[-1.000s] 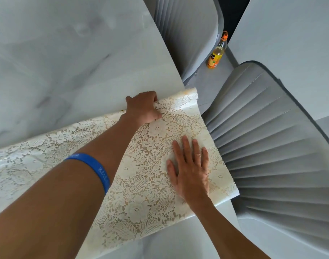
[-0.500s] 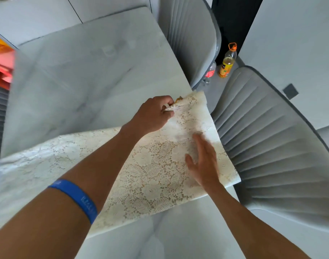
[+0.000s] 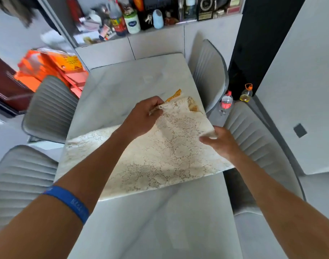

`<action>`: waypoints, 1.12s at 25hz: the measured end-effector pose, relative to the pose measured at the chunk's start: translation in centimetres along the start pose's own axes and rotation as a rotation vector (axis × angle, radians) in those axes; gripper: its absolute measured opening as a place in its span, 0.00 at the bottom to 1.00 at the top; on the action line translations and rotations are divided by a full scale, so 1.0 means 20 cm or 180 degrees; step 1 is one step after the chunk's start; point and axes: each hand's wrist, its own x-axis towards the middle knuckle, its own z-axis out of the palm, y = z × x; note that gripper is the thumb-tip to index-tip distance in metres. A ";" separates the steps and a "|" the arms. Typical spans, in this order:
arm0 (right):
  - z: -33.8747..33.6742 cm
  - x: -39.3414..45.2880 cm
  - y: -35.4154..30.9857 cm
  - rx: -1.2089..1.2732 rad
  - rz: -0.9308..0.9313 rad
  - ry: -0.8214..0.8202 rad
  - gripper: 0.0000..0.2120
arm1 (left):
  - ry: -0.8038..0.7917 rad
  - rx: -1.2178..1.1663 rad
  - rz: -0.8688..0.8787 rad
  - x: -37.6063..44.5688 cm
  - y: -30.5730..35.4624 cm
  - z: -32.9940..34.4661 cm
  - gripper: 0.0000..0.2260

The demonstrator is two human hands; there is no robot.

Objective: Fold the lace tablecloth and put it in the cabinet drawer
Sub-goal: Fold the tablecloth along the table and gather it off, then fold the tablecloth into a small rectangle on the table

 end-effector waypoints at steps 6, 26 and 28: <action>0.09 -0.36 -0.49 -0.0749 -0.0880 0.0011 0.05 | 0.0451 -0.0335 -0.0301 -0.47 0.16 -0.41 0.11; 0.55 -2.36 -1.05 -0.2580 -0.2147 -0.0131 0.10 | 0.0376 0.0683 -0.0105 -2.65 0.80 -0.88 0.08; 0.55 -2.56 -0.99 -0.2532 -0.2217 -0.0327 0.08 | 0.0461 0.0718 -0.0283 -2.87 0.89 -0.82 0.09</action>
